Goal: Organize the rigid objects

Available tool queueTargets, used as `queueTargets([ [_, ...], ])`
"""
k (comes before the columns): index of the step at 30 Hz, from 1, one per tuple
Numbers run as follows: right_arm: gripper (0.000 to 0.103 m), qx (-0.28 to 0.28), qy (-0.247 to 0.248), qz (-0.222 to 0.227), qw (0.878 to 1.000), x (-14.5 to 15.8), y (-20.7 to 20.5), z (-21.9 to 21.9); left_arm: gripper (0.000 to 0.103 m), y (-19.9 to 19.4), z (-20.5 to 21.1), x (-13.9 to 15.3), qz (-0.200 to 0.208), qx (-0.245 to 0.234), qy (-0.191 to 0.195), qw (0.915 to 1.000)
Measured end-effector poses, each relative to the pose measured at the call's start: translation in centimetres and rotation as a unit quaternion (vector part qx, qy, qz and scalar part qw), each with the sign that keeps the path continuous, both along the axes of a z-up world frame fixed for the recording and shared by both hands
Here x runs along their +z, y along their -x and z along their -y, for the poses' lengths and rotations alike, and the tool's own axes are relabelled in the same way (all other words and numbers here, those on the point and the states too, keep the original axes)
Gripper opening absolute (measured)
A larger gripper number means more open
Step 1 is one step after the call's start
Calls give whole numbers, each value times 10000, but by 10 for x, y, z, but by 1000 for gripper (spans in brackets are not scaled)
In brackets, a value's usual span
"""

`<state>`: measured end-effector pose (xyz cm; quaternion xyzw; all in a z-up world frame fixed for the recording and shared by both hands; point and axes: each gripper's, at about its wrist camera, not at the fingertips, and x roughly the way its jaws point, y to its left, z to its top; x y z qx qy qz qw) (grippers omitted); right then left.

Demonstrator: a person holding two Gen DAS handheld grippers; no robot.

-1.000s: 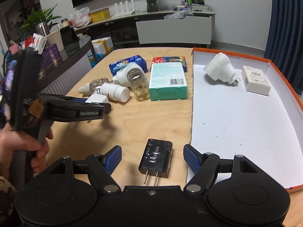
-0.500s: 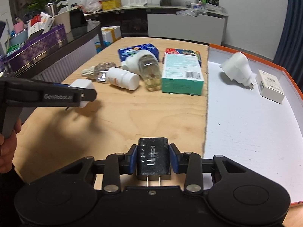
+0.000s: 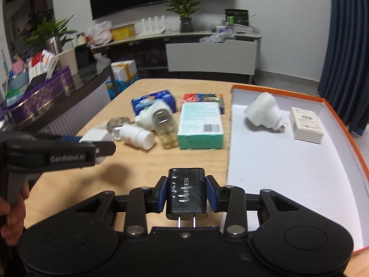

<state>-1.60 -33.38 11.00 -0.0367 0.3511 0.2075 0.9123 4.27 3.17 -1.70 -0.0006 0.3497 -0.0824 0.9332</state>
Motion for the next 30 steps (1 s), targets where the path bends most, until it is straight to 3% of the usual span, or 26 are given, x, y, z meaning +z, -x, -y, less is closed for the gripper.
queueTargets([
  [19,44,-757,-346,240,9962,20,-4,63,43,7,52,14,91,-431,42,9990],
  [30,44,-1160,-438,368,9916,28,-6,97,43,6,92,24,95,-845,252,9961],
])
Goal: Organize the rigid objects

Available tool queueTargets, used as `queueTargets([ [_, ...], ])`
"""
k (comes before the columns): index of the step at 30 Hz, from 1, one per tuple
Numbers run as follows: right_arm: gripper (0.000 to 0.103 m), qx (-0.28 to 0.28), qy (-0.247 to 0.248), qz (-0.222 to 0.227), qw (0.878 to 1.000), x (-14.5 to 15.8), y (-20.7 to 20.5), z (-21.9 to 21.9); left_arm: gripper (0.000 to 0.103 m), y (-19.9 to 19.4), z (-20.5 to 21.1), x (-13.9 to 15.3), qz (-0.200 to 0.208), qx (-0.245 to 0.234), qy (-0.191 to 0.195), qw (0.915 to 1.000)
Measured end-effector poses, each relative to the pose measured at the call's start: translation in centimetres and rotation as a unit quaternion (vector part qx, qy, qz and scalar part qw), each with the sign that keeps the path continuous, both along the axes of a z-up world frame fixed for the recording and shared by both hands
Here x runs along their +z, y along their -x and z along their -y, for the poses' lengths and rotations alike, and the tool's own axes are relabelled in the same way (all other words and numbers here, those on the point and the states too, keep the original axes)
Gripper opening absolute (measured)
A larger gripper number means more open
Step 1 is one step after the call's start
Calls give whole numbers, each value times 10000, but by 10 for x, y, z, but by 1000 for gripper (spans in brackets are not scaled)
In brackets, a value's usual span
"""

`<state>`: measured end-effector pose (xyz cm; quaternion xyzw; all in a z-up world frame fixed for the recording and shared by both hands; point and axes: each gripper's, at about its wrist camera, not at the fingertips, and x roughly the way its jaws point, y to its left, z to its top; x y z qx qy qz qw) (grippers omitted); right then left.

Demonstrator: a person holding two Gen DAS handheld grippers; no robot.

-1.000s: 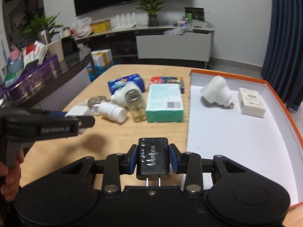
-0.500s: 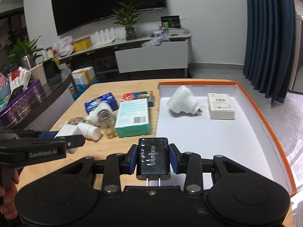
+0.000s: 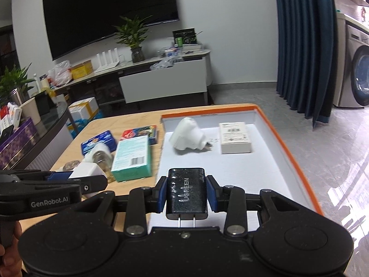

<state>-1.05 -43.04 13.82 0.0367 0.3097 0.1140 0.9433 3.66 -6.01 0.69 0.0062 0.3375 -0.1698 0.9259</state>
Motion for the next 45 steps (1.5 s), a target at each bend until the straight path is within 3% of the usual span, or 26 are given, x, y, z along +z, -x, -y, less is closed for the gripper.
queueTargets([
  [18,44,-405,-109,212,9989,12,-5,47,43,-12,57,16,149,-215,42,9996],
  [45,44,-310,127,316,9989,31,-30,70,43,-18,80,28,238,-292,90,9992],
])
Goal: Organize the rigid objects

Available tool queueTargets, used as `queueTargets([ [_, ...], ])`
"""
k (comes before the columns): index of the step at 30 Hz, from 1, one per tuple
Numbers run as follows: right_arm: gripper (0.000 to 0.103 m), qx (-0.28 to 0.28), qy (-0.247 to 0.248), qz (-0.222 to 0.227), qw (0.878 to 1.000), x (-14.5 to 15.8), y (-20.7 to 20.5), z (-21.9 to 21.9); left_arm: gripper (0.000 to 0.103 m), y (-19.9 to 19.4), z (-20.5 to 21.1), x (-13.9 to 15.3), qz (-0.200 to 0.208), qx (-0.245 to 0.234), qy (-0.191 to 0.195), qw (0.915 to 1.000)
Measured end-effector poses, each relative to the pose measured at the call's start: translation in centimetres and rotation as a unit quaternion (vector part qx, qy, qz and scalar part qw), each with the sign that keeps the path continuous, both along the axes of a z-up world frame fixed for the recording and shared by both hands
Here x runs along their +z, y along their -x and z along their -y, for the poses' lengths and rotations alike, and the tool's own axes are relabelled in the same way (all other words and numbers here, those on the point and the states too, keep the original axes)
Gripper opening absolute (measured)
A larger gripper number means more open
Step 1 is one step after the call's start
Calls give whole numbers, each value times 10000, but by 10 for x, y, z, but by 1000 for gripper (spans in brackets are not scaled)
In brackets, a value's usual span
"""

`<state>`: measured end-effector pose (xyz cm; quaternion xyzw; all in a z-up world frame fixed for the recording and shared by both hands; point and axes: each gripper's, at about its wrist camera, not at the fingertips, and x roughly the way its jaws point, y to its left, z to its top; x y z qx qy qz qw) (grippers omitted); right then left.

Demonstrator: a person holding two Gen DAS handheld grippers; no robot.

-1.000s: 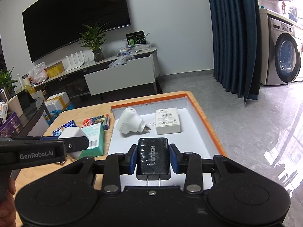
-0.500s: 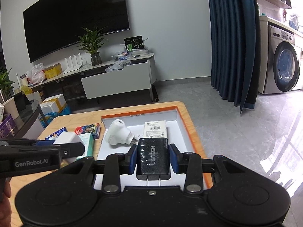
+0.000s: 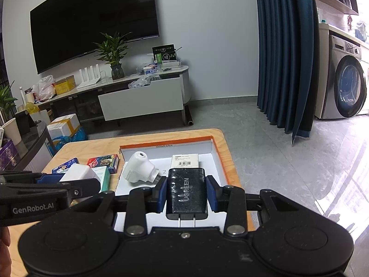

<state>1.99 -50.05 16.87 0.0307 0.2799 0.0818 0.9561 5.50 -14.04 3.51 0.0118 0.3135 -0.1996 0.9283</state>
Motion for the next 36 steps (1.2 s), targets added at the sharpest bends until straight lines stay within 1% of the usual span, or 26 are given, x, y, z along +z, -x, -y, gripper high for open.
queueTargets([
  [36,44,130,101,-65,9998,0,-6,-14,43,-3,-10,-4,-76,102,113,9999],
])
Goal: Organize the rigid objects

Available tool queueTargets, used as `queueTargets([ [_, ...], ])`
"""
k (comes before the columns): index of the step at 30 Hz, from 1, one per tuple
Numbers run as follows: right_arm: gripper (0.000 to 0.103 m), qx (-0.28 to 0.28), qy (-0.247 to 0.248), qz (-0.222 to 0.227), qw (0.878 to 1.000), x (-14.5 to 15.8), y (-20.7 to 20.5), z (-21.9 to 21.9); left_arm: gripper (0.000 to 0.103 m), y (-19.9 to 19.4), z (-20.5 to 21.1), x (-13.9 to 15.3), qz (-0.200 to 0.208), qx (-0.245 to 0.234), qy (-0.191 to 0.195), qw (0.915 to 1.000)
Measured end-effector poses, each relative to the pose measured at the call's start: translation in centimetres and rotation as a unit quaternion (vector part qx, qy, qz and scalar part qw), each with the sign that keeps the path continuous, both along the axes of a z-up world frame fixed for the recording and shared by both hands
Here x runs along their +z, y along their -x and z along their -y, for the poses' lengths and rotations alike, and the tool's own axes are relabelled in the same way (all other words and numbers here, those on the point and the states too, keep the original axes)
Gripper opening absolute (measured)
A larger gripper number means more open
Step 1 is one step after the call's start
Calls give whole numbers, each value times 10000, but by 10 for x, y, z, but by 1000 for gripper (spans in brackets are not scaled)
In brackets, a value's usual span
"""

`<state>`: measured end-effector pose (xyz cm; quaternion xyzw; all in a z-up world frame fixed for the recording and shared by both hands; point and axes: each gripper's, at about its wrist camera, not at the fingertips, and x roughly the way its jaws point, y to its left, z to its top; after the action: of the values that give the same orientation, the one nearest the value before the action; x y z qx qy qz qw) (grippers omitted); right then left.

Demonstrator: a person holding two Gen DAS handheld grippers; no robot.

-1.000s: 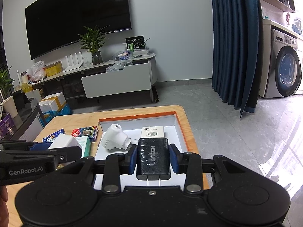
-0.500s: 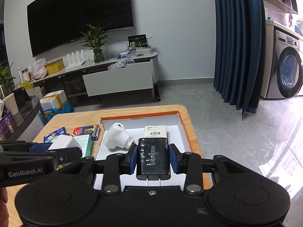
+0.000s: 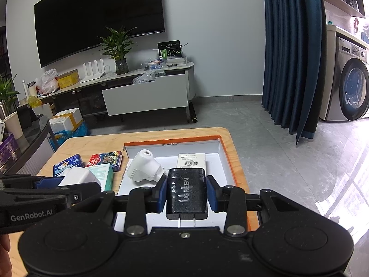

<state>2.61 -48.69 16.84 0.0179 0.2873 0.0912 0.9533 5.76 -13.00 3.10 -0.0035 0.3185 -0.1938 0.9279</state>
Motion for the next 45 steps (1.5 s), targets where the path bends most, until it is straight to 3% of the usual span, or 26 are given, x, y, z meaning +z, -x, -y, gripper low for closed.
queueTargets([
  [45,44,131,98,-210,9996,-15,-24,-10,43,-11,-1,-11,-105,52,-32,9999],
])
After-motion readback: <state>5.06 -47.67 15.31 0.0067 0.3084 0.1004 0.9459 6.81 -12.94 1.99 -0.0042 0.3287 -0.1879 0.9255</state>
